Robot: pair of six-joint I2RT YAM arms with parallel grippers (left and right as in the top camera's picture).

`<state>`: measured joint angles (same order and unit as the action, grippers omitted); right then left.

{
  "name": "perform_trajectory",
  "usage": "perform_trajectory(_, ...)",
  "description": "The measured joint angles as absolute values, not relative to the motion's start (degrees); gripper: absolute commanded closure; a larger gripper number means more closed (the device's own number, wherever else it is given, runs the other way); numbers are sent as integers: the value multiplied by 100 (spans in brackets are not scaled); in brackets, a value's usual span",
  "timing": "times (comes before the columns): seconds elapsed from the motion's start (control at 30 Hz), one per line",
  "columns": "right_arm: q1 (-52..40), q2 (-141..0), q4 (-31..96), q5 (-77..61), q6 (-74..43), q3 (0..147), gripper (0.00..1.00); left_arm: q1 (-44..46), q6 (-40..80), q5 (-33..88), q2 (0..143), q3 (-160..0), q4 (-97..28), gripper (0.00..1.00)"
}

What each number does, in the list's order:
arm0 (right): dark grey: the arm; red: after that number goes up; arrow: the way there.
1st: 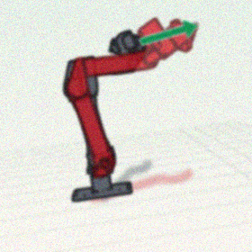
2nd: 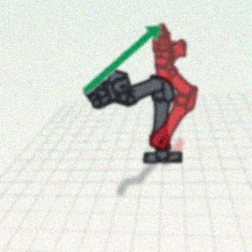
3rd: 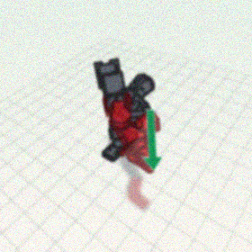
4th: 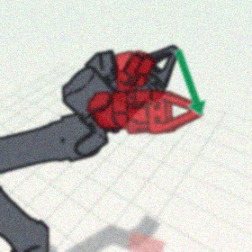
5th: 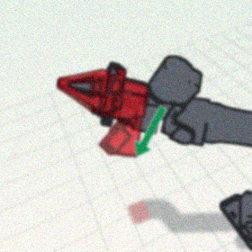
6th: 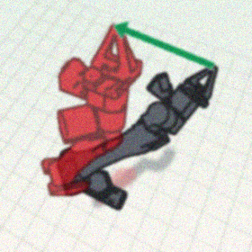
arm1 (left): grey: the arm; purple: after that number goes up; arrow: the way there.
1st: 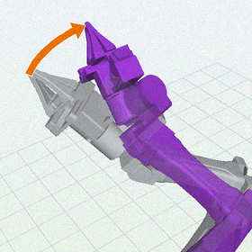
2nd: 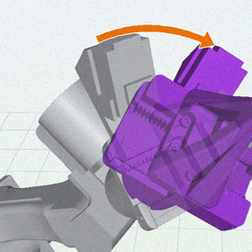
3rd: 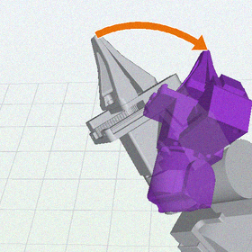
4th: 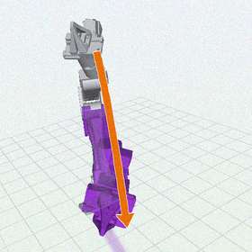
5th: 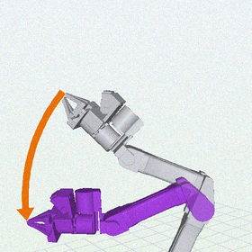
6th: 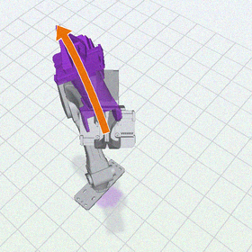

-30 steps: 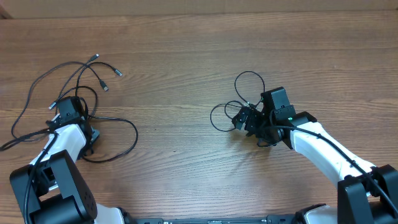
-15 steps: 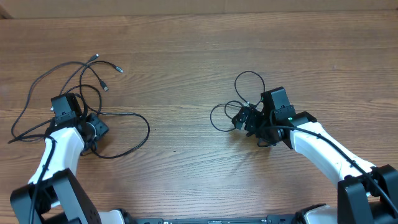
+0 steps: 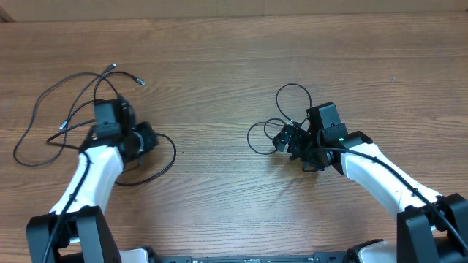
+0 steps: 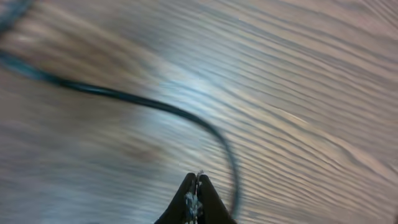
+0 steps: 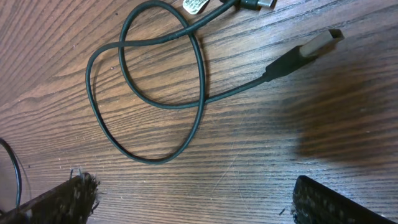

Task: Untangle cables
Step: 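Move the left gripper back right toward the right gripper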

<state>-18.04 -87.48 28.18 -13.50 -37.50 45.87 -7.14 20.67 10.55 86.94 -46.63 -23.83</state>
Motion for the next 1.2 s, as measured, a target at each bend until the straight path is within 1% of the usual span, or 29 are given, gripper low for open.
perform_trajectory(0.27,-1804,-8748,2829,-1347,-3750,4587,0,108,2053,1118,8696,-4663,-2246,92)
perform_trajectory(0.37,-1804,-8748,2825,-1350,-3752,4587,0,390,2049,1122,8696,-4663,-2244,87)
perform_trajectory(0.53,-1804,-8748,2832,-1350,-3754,4587,0,851,2053,1157,8696,-4663,-2244,88)
perform_trajectory(0.67,-1804,-8748,2829,-1347,-3752,4587,0,1173,2051,1367,8696,-4663,-2244,93)
perform_trajectory(0.93,-1804,-8748,2808,-1347,-3752,4587,0,2152,2255,1623,8711,-4659,-1997,92)
perform_trajectory(1.07,-1804,-8748,2808,-1347,-3750,4587,0,2681,2364,1656,8774,-4659,-1601,90)
perform_trajectory(1.13,-1804,-8748,2805,-1347,-3752,4587,0,2926,2386,1656,8840,-4661,-1389,87)
perform_trajectory(1.17,-1804,-8748,2808,-1347,-3750,4587,1,3030,2399,1653,8879,-4659,-1299,84)
perform_trajectory(1.2,-1804,-8748,2808,-1350,-3750,4587,6,3127,2405,1651,8923,-4659,-1201,83)
